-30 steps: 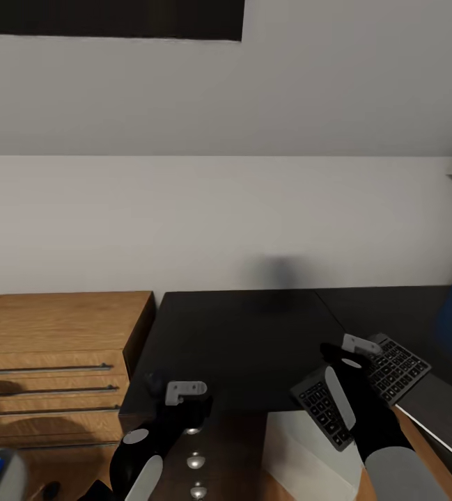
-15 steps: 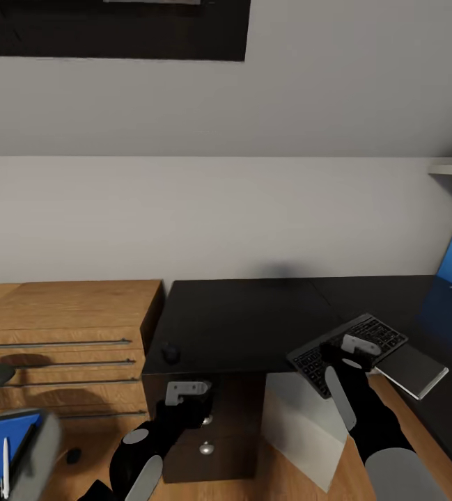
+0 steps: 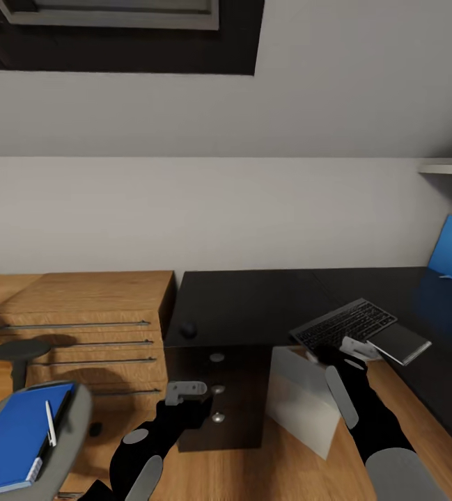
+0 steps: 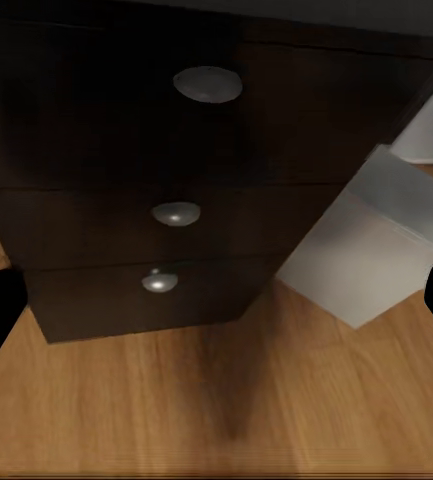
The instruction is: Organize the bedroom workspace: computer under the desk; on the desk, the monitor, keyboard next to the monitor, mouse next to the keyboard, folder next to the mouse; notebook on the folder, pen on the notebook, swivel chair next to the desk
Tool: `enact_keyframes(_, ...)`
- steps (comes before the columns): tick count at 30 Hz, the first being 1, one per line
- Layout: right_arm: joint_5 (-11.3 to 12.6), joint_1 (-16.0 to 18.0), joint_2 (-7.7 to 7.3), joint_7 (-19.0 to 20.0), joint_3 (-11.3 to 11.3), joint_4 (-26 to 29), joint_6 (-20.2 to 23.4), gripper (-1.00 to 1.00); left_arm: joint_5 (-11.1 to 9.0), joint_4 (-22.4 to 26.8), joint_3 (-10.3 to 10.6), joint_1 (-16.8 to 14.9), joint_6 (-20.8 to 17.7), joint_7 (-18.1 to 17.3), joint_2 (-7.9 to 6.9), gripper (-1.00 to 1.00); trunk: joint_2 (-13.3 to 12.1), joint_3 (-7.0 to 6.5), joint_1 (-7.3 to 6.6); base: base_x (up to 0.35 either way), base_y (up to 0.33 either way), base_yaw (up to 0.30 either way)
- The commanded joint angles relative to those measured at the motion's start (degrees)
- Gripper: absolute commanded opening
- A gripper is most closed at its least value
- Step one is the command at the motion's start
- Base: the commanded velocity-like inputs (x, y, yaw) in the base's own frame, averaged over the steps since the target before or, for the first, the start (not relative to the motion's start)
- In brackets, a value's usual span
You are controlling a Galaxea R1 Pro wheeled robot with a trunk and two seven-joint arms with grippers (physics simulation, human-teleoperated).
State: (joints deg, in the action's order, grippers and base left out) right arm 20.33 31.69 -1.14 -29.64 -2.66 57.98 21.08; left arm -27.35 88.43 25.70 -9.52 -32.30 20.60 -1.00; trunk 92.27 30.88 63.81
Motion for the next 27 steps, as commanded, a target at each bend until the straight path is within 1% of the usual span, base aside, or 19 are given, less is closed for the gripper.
enact_keyframes(1, 0.73, 0.03, -0.02, -0.31, 0.05, 0.08, 0.20, 1.00, -0.60, 0.07, 0.14, -0.06, -0.08, 0.58, -0.05, 1.00, 0.04, 0.06, -0.03, -0.164, 0.075, 0.000)
enact_keyframes(3, 1.47, 0.03, -0.03, -0.29, 0.04, 0.06, 0.16, 1.00, -0.60, 0.07, 0.14, -0.06, -0.08, 0.58, -0.05, 1.00, 0.04, 0.06, -0.03, -0.118, 0.054, 0.000)
enact_keyframes(6, 3.64, 0.03, -0.16, -0.18, -0.07, 0.08, 0.14, 1.00, -0.57, 0.07, 0.14, -0.06, -0.10, 0.58, -0.05, 1.00, 0.04, 0.06, -0.03, -0.054, 0.025, 0.000)
enact_keyframes(7, 5.09, 0.04, -0.28, -0.14, -0.20, 0.09, 0.13, 1.00, -0.55, 0.07, 0.14, -0.06, -0.09, 0.58, -0.05, 1.00, 0.04, 0.06, -0.03, -0.027, 0.013, 0.000)
enact_keyframes(15, 11.92, 0.04, -1.53, 0.15, -0.66, 0.11, 0.17, 1.00, -0.52, 0.07, 0.14, -0.06, -0.11, 0.58, -0.05, 1.00, 0.04, 0.06, -0.03, -0.011, 0.005, 0.000)
enact_keyframes(16, 13.82, 0.02, -1.98, 0.55, -0.70, 0.11, 0.18, 1.00, -0.52, 0.07, 0.14, -0.06, -0.12, 0.58, -0.05, 1.00, 0.04, 0.06, -0.03, -0.003, 0.001, 0.000)
enact_keyframes(21, 19.29, -0.05, -3.46, 2.52, -0.80, 0.08, 0.19, 1.00, -0.51, 0.07, 0.18, -0.06, -0.12, 0.58, -0.05, 1.00, 0.04, 0.06, -0.03, -0.001, 0.001, 0.000)
enact_keyframes(26, 26.26, -0.50, -5.49, 5.57, -0.84, 0.04, 0.27, 1.00, -0.57, 0.07, 0.21, -0.06, -0.11, 0.58, -0.05, 1.00, 0.04, 0.06, -0.03, 0.000, 0.000, 0.000)
enact_keyframes(27, 31.09, -0.99, -6.97, 7.59, -0.86, 0.00, 0.35, 1.00, -0.53, 0.07, 0.23, -0.06, -0.09, 0.61, -0.05, 1.00, 0.04, 0.06, -0.03, 0.000, 0.000, 0.000)
